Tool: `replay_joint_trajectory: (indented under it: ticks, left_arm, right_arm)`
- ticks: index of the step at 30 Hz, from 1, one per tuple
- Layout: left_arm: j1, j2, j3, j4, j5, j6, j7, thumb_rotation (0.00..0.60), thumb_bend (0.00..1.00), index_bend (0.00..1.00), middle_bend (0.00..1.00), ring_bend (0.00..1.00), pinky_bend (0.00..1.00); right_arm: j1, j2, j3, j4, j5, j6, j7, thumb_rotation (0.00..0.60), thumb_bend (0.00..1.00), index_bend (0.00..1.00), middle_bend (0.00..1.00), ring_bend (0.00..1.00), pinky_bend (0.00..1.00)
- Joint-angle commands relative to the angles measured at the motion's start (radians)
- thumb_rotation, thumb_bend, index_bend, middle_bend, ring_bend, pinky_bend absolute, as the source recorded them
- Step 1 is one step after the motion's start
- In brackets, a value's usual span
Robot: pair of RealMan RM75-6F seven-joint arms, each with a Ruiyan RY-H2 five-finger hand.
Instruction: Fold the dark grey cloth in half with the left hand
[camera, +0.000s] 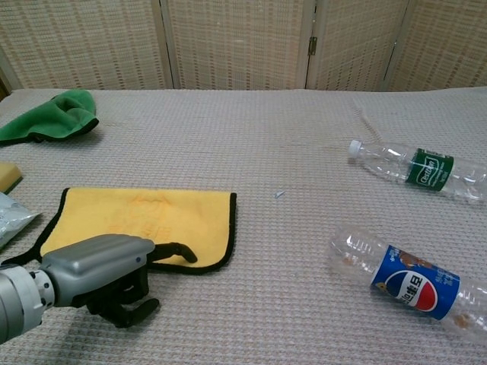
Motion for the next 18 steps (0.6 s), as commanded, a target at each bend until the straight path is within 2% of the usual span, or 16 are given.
replay_joint_trajectory:
  ticks: [1, 9, 14, 18]
  left_arm:
    - [0.002, -0.003, 0.002, -0.003, 0.002, 0.008, 0.001, 0.6, 0.57, 0.21, 1.0, 1.0, 1.0]
    - [0.008, -0.004, 0.009, -0.024, -0.006, 0.015, -0.01, 0.6, 0.57, 0.22, 1.0, 1.0, 1.0]
    - [0.011, -0.008, 0.008, -0.024, 0.002, 0.023, -0.026, 0.6, 0.57, 0.14, 1.0, 1.0, 1.0]
    - [0.029, -0.006, -0.009, -0.026, 0.085, 0.09, -0.086, 0.6, 0.57, 0.11, 1.0, 1.0, 1.0]
  right_arm:
    - [-0.003, -0.001, -0.001, 0.001, -0.004, 0.004, 0.0, 0.6, 0.35, 0.0, 0.0, 0.0, 0.0]
    - [-0.009, 0.007, 0.0, 0.002, -0.007, 0.018, 0.018, 0.6, 0.35, 0.0, 0.0, 0.0, 0.0]
    - [-0.016, 0.01, 0.005, 0.007, -0.005, 0.038, 0.034, 0.6, 0.35, 0.0, 0.0, 0.0, 0.0]
    - [-0.018, 0.007, 0.001, 0.014, -0.018, 0.043, 0.035, 0.6, 0.35, 0.0, 0.0, 0.0, 0.0]
